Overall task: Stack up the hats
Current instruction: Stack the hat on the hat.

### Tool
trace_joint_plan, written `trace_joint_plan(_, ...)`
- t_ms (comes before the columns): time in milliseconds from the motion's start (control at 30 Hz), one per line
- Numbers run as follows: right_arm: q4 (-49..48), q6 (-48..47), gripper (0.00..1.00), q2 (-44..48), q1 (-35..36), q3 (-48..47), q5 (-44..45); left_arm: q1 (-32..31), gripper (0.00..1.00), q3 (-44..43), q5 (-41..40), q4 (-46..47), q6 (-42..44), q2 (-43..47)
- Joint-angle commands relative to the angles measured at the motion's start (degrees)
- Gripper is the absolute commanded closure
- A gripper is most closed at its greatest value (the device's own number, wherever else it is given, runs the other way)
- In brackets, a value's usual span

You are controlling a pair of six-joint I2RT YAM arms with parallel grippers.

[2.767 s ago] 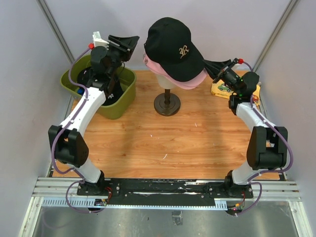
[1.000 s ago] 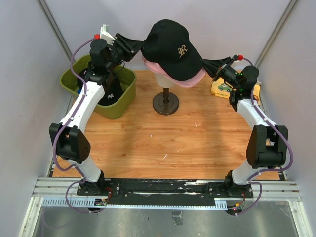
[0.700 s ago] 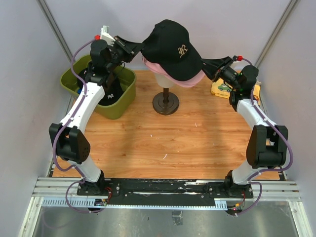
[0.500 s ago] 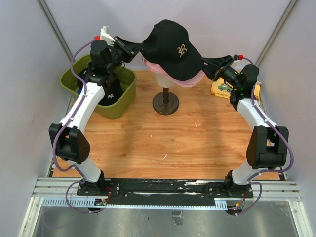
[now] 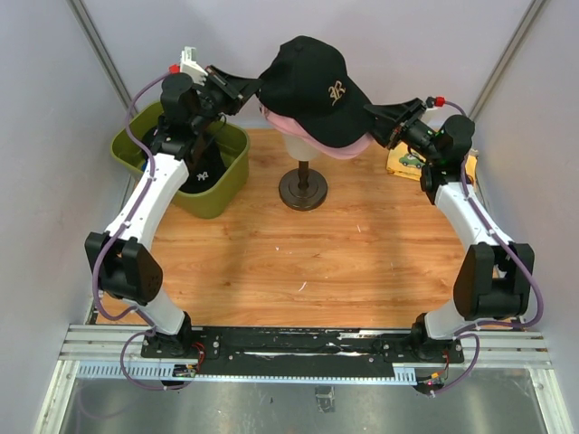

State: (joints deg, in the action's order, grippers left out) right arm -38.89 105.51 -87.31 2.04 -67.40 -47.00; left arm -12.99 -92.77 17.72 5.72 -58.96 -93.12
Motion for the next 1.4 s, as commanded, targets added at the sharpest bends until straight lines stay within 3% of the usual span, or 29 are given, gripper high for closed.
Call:
trace_joint_plan(0, 2.73, -3.65, 0.60, 2.92, 1.35, -3.19, 0.16, -0.51, 1.00, 0.29, 0.42, 0.03, 0.77, 2.95)
trace_joint_plan(67, 4.35, -4.85, 0.63, 3.35, 1.78, -3.18, 0.16, -0.78, 0.99, 0.46, 0.37, -0.13, 0.83, 3.11)
trace_joint_plan(267, 6.59, -6.72, 0.93, 4.81, 1.91, -1.48, 0.54, -0.90, 0.99, 1.22, 0.06, -0.90, 1.34, 3.84)
trace_joint_plan(367, 6.90, -6.92, 0.99, 4.87, 1.90, -1.18, 0.50, -0.94, 0.99, 1.74, -0.67, -1.80, 2.00, 4.42)
trace_joint_plan(600, 7.97, -6.83, 0.99, 4.97, 1.38, 0.22, 1.47, -0.89, 1.00, 3.49, -3.06, -3.66, 2.71, 5.42)
trace_joint_plan(733, 3.81, -3.08, 0.99, 3.92, 0.16, 1.81, 3.06, -0.86, 0.99, 4.09, -3.76, -3.61, 2.27, 5.08)
trace_joint_plan(1067, 3.36, -1.17, 0.90, -1.09, -1.15, -3.05, 4.29, -0.89, 0.99, 1.48, -5.12, -5.16, 2.88, 3.02)
trace_joint_plan(1367, 5.31, -0.92, 0.90, -3.95, -2.11, -4.99, 3.79, -0.89, 0.99, 2.83, -5.15, -5.54, 3.41, 2.65)
